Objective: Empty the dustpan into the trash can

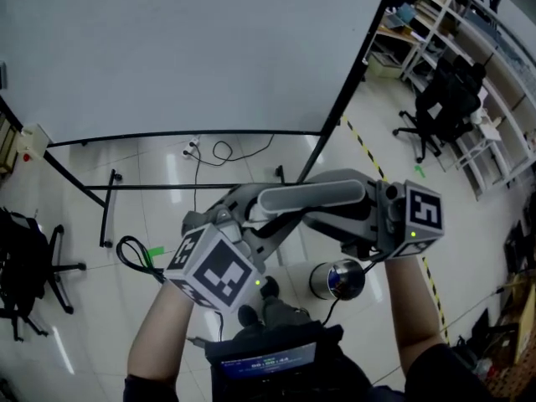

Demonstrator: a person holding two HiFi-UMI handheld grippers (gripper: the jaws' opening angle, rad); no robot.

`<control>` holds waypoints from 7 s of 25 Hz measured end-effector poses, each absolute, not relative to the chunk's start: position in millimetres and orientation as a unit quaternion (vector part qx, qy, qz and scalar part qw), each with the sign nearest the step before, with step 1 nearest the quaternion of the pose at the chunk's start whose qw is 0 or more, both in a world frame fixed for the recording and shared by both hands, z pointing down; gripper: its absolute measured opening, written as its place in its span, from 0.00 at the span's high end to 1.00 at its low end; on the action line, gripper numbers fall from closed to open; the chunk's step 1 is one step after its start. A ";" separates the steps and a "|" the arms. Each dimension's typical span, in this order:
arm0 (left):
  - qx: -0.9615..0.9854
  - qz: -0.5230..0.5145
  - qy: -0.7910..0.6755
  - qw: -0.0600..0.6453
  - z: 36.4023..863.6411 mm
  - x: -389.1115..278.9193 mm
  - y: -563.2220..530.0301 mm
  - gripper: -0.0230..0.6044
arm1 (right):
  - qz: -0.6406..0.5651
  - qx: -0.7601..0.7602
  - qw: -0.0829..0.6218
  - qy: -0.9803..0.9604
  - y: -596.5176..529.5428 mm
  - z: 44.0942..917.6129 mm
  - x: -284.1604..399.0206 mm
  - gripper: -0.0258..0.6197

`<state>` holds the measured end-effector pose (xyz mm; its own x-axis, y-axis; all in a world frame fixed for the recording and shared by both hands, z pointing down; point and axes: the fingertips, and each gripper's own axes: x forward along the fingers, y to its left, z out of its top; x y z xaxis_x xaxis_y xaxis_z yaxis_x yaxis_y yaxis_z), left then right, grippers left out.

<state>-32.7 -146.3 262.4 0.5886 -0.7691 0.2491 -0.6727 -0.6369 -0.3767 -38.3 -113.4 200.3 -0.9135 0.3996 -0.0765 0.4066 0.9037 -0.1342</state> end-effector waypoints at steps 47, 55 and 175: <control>-0.800 -0.364 0.475 0.034 320.2 -93.1 -300.4 0.82 | -0.089 0.269 0.103 0.953 -267.9 233.2 -89.9 0.74; -0.795 -0.366 0.481 0.053 314.4 -102.7 -292.9 0.81 | -0.065 0.260 0.095 0.959 -258.0 226.9 -97.6 0.74; -0.872 -0.220 0.407 -0.159 655.5 -333.9 -231.2 0.80 | -0.103 0.142 -0.298 0.938 -201.5 579.7 -348.4 0.64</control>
<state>-333.9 -231.2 655.5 0.5715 -0.6401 0.5134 -0.7799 -0.6182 0.0975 -348.4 -201.5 579.7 -0.7817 0.3281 0.5304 0.2055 0.9385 -0.2776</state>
